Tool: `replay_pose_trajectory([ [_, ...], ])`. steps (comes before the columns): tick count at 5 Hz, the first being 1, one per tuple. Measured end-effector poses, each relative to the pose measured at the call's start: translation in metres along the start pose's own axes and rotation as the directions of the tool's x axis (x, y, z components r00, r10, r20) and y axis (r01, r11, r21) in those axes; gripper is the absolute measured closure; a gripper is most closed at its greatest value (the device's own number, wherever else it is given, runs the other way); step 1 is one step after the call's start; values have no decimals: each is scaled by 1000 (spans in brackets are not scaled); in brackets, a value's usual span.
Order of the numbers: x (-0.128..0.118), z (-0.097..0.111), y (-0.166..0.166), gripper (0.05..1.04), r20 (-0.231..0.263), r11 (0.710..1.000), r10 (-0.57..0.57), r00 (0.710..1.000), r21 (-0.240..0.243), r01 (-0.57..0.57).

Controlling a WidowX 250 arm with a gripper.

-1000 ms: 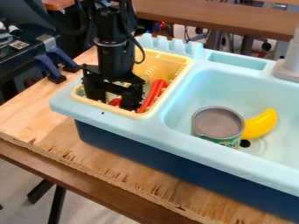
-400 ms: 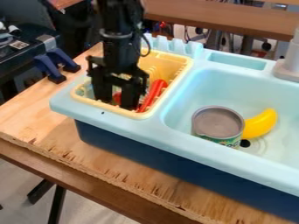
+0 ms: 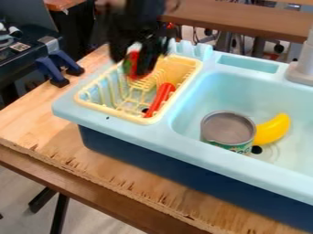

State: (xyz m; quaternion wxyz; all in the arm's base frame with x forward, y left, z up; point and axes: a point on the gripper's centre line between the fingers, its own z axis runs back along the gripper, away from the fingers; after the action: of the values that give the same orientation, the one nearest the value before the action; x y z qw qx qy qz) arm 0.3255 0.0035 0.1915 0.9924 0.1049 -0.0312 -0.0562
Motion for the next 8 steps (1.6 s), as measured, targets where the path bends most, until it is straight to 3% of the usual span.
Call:
replay_pose_trajectory([
  [1,12,58,-26,334,89,999,-39,995,12,38],
  [2,34,58,-68,334,141,975,-201,969,-62,211],
  [3,50,43,-115,334,138,924,-333,933,-147,352],
  [4,43,20,-136,334,101,913,-333,937,-213,348],
  [5,40,1,-130,334,67,920,-295,953,-249,302],
  [6,37,-12,-116,334,26,934,-255,967,-253,253],
  [8,47,-20,-101,334,61,950,-195,979,-238,204],
])
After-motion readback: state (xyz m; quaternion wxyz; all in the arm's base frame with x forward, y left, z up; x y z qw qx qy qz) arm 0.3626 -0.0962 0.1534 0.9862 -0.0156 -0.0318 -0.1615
